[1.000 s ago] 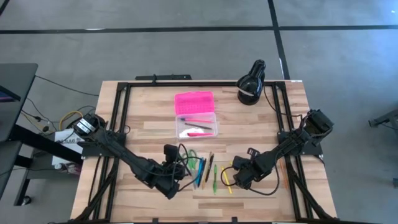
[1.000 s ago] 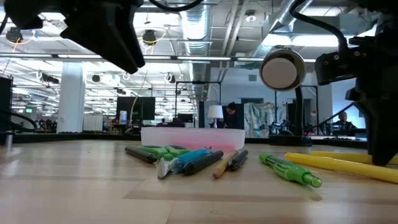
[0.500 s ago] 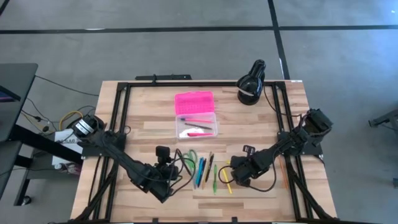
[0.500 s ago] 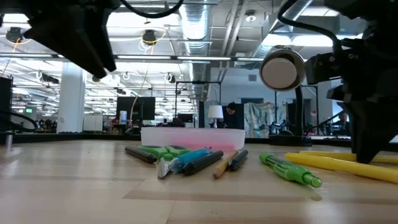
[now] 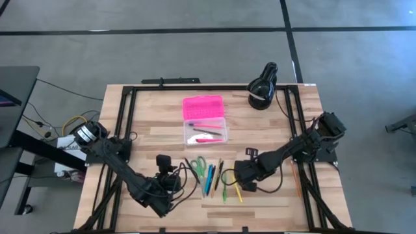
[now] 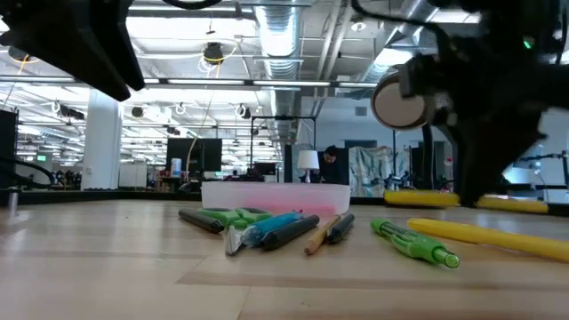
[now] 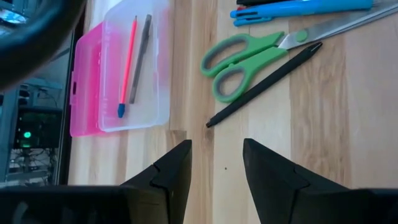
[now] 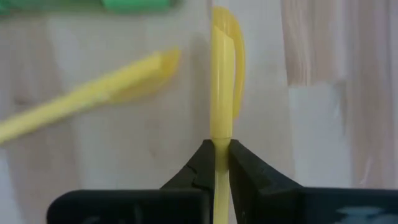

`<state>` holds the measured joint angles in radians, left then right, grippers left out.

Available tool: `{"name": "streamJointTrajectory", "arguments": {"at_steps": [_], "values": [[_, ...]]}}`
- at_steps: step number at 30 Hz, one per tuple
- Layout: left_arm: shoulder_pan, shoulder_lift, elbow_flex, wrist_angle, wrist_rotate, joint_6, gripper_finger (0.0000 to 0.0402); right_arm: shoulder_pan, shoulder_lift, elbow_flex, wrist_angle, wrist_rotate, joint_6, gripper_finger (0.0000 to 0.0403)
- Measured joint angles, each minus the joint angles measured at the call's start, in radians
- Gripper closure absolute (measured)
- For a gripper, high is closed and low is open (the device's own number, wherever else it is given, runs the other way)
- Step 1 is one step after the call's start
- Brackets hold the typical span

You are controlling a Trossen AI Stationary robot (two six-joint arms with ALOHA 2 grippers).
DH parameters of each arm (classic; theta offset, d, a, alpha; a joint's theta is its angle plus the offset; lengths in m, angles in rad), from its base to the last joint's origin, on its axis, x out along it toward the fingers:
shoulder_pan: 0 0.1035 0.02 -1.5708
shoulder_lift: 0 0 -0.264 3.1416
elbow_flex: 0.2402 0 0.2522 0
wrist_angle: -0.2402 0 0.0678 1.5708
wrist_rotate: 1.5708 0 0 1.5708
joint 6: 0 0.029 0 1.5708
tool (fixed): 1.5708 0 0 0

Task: Pick & place school supplies into a supply box
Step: Put the right yellow pen into the supply box

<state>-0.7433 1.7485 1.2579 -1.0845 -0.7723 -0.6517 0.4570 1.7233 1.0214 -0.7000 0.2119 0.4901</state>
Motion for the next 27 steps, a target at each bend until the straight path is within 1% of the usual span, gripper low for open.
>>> {"name": "streamJointTrajectory", "arguments": {"at_steps": [3, 8, 11, 13, 17, 21, 25, 27], "values": [[-0.010, 0.000, 0.000, -0.026, -0.001, -0.040, 0.0262, -0.022, 0.000, 0.055, -0.028, 0.008, -0.080, 0.0392], [-0.034, 0.000, 0.000, -0.053, -0.016, -0.087, 0.0262, -0.091, -0.001, 0.161, -0.034, 0.098, -0.235, 0.0390], [-0.049, 0.000, 0.000, -0.053, -0.035, -0.099, 0.0262, -0.162, -0.001, 0.207, 0.017, 0.154, -0.313, 0.0389], [-0.059, 0.000, 0.000, -0.053, -0.046, -0.110, 0.0262, -0.218, -0.002, 0.225, 0.076, 0.164, -0.367, 0.0390], [-0.077, 0.000, 0.000, -0.054, -0.048, -0.137, 0.0262, -0.326, -0.002, 0.230, 0.204, 0.152, -0.460, 0.0391], [-0.096, 0.000, 0.000, -0.055, -0.056, -0.169, 0.0262, -0.416, 0.002, 0.230, 0.248, 0.107, -0.475, 0.0388], [-0.115, 0.000, 0.000, -0.057, -0.069, -0.184, 0.0262, -0.485, 0.041, 0.230, 0.290, 0.066, -0.495, 0.0387], [-0.123, 0.000, 0.000, -0.057, -0.082, -0.188, 0.0262, -0.512, 0.073, 0.231, 0.331, 0.023, -0.506, 0.0388]]}}
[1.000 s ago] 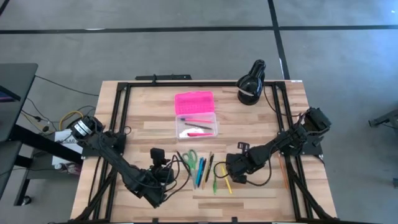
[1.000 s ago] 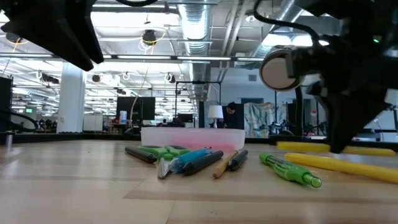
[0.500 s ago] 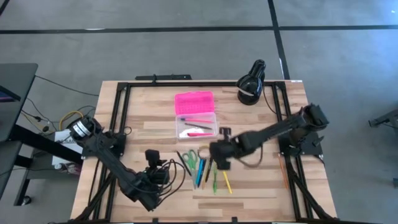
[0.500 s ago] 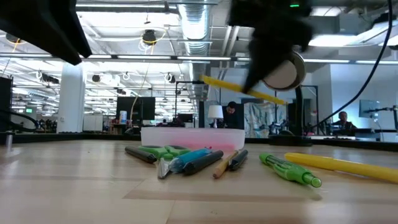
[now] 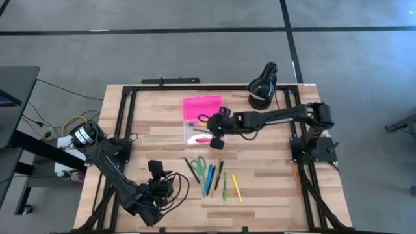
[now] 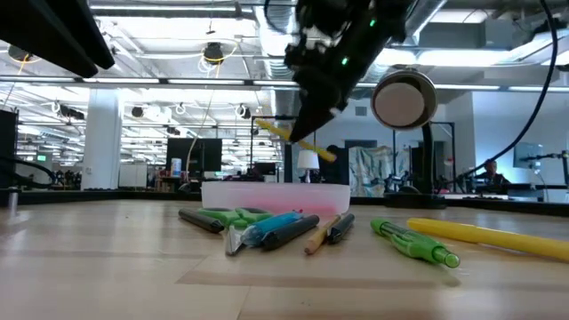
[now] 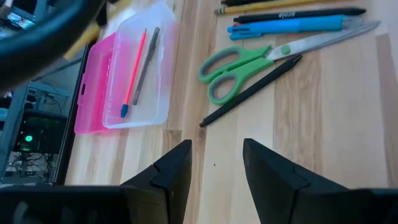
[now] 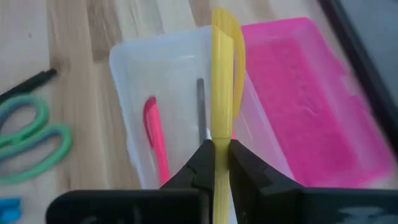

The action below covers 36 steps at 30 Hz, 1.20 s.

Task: Pick & place school supplies into a supply box
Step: Put the right yellow pen into the supply box, then put the left black pen into the supply box

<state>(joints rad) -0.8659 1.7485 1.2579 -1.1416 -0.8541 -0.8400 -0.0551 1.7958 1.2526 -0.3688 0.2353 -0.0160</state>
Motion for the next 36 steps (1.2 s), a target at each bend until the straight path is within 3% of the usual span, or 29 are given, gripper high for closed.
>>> {"name": "streamJointTrajectory", "arguments": {"at_steps": [12, 26, 29, 36], "values": [[-0.007, 0.000, 0.000, -0.012, -0.015, -0.022, 0.0262, -0.077, 0.109, -0.001, 0.014, -0.028, 0.015, 0.0369], [-0.002, 0.003, 0.000, -0.011, -0.057, -0.001, 0.0262, -0.064, 0.093, -0.002, 0.013, -0.025, 0.004, 0.0277], [0.013, 0.005, -0.020, 0.029, -0.085, 0.055, 0.0262, -0.030, 0.073, 0.000, 0.013, -0.023, -0.024, 0.0266], [0.071, 0.006, -0.154, 0.317, -0.054, 0.326, 0.0262, 0.096, 0.030, 0.000, -0.079, -0.019, -0.037, 0.0261]]}}
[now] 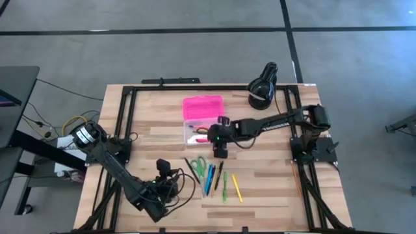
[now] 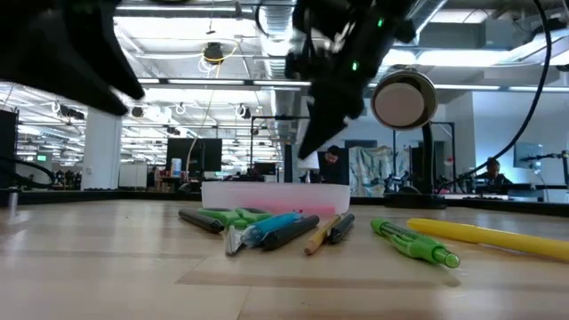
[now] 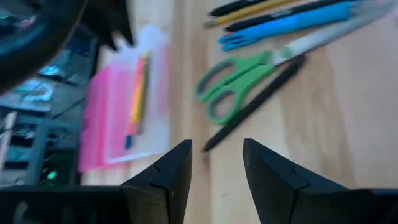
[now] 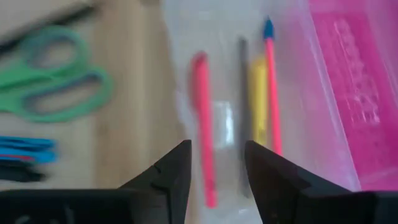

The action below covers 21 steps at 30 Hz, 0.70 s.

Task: Pick & place school supplies into a supply box
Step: Put the left black pen into the supply box

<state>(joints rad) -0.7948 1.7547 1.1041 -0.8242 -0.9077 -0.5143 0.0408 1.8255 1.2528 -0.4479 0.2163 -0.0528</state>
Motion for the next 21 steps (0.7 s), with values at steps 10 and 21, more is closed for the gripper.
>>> {"name": "streamJointTrajectory", "arguments": {"at_steps": [10, 21], "values": [[0.143, 0.000, -0.084, 0.279, 0.220, 0.310, 0.0262, 0.211, -0.067, -0.002, -0.089, 0.049, 0.037, 0.0270], [0.334, 0.000, -0.089, 0.458, 0.591, 0.607, 0.0262, 0.409, -0.075, -0.002, -0.202, 0.155, 0.179, 0.0276]]}}
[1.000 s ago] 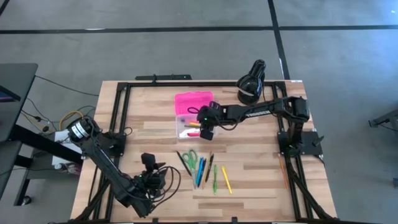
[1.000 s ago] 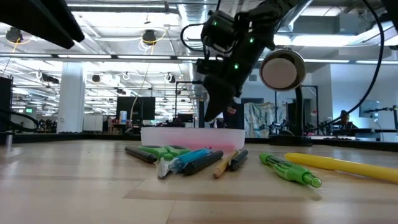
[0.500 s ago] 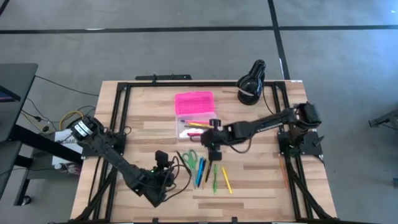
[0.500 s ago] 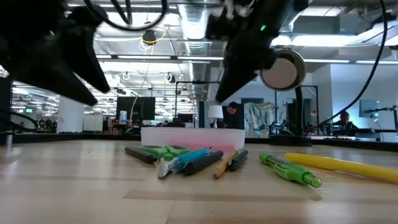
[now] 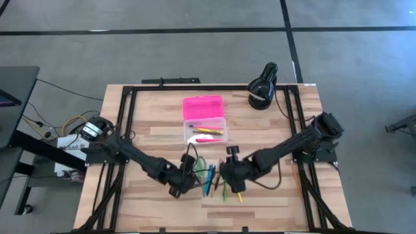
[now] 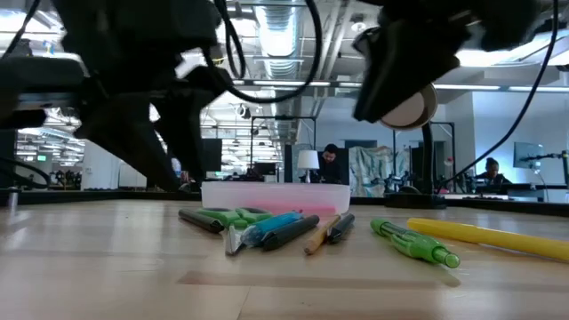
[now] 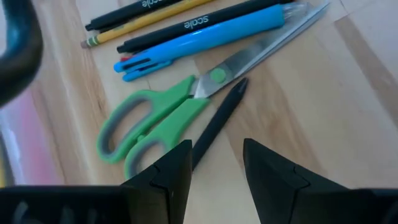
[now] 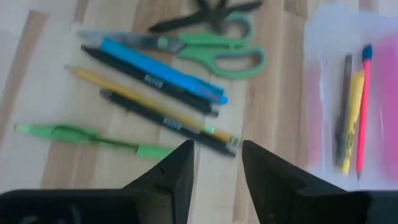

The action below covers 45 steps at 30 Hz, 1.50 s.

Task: Pick & place school supplies into a supply box
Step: Put the left black pen into the supply box

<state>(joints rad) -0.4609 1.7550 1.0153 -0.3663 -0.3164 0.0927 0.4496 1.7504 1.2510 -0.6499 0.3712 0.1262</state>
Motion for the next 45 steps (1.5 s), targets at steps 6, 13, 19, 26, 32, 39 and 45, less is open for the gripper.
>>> {"name": "streamJointTrajectory", "arguments": {"at_steps": [6, 13, 19, 26, 32, 39, 45], "values": [[0.063, 0.000, 0.000, 0.021, 0.085, 0.082, 0.0262, 0.114, 0.000, 0.000, -0.099, 0.162, 0.167, 0.0280], [0.098, 0.000, 0.000, 0.035, 0.157, 0.159, 0.0262, 0.247, 0.000, 0.000, -0.191, 0.320, 0.371, 0.0282], [0.107, 0.000, 0.000, 0.041, 0.178, 0.212, 0.0262, 0.350, 0.001, 0.000, -0.267, 0.418, 0.583, 0.0282], [0.107, 0.000, 0.000, 0.040, 0.181, 0.238, 0.0262, 0.444, 0.001, 0.000, -0.332, 0.526, 0.814, 0.0282], [0.107, -0.001, -0.025, 0.066, 0.181, 0.238, 0.0262, 0.486, 0.005, 0.000, -0.499, 0.451, 1.223, 0.0282], [0.107, -0.001, -0.074, 0.097, 0.173, 0.246, 0.0262, 0.500, 0.005, 0.000, -0.559, 0.393, 1.368, 0.0282], [0.114, -0.001, -0.108, 0.155, 0.174, 0.264, 0.0262, 0.482, 0.005, 0.000, -0.577, 0.388, 1.431, 0.0282]]}}
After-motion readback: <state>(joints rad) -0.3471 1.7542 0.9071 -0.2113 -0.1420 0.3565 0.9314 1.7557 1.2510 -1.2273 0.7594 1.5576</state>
